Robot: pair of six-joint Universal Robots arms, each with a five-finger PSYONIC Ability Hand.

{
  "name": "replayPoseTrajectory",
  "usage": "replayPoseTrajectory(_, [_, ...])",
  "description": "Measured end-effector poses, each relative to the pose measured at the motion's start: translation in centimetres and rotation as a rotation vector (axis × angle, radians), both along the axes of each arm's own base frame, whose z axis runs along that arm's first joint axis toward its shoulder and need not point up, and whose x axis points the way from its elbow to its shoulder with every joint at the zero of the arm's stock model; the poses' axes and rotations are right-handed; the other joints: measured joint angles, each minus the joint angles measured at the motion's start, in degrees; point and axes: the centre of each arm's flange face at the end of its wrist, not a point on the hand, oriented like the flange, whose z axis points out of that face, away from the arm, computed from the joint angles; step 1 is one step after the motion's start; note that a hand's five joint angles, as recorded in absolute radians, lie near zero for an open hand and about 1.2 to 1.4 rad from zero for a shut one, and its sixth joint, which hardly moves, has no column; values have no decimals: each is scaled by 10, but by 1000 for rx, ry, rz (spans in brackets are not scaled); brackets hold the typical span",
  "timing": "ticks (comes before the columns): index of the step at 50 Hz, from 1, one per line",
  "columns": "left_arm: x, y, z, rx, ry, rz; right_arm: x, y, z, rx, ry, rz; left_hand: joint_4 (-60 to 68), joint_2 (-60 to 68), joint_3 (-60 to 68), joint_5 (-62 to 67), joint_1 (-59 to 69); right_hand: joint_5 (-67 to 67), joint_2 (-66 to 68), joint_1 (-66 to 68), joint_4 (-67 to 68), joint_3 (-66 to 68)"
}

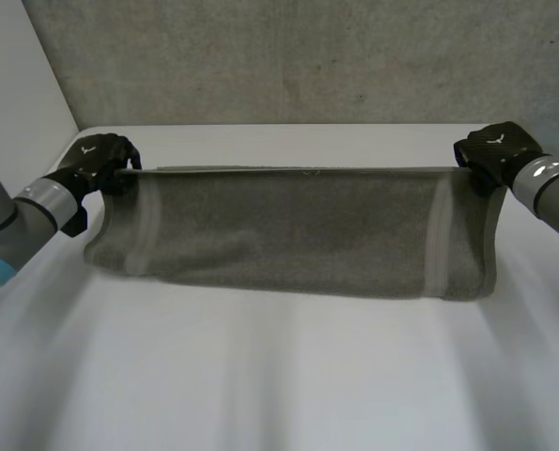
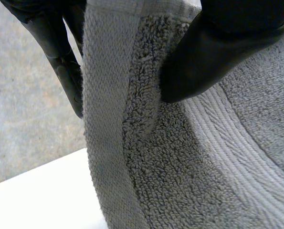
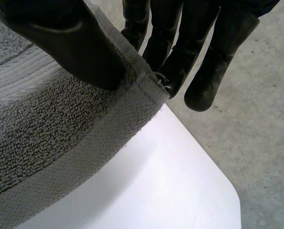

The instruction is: Fold the towel.

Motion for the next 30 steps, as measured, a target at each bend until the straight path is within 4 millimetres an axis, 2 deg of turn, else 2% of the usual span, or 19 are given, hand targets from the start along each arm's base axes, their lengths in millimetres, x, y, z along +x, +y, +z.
replayPoseTrajectory(6, [-2, -17, -19, 5, -17, 42, 11, -19, -25, 3, 8, -9, 0, 0, 0, 0, 0, 0, 0, 0, 0, 0])
replayPoseTrajectory(10, [-4, -21, -24, -3, -32, 54, 13, -25, -37, 10, 13, -16, 0, 0, 0, 0, 0, -10, -7, -2, -8, -6])
replayPoseTrajectory(12, [-5, -23, -26, -10, -43, 62, 13, -28, -42, 15, 15, -20, 0, 0, 0, 0, 0, -109, -98, -87, -101, -94])
replayPoseTrajectory(13, [-5, -23, -27, -14, -49, 65, 13, -29, -45, 18, 15, -21, 0, 0, 0, 0, 0, -236, -226, -213, -224, -218])
replayPoseTrajectory(14, [-5, -23, -27, -14, -52, 66, 14, -30, -46, 19, 16, -21, -3, -2, -2, -2, -1, -287, -286, -273, -272, -266])
replayPoseTrajectory(15, [-5, -23, -28, -16, -62, 72, 14, -31, -50, 23, 17, -24, -91, -99, -99, -84, -82, -442, -424, -418, -416, -411])
replayPoseTrajectory(16, [-4, -23, -28, -17, -65, 74, 14, -31, -51, 25, 17, -26, -162, -158, -157, -156, -138, -514, -492, -484, -481, -476])
replayPoseTrajectory(17, [-4, -23, -29, -15, -71, 78, 14, -32, -53, 27, 18, -29, -280, -288, -272, -275, -263, -592, -575, -557, -564, -562])
replayPoseTrajectory(18, [-4, -22, -29, -12, -76, 81, 15, -32, -55, 29, 20, -32, -372, -382, -363, -371, -357, -635, -614, -598, -606, -605])
replayPoseTrajectory(20, [-3, -21, -30, -3, -85, 86, 16, -31, -56, 30, 22, -36, -547, -546, -539, -553, -526, -637, -623, -616, -618, -618])
replayPoseTrajectory(21, [-3, -21, -31, 3, -89, 89, 17, -31, -55, 30, 22, -38, -600, -604, -595, -608, -571, -637, -623, -622, -618, -619])
replayPoseTrajectory(25, [-2, -18, -31, 20, -106, 101, 20, -29, -50, 22, 14, -44, -630, -630, -629, -635, -592, -637, -623, -624, -618, -620])
replayPoseTrajectory(30, [1, -16, -27, 31, -133, 130, 21, -24, -26, -2, -34, -60, -630, -630, -629, -635, -592, -637, -623, -624, -618, -620])
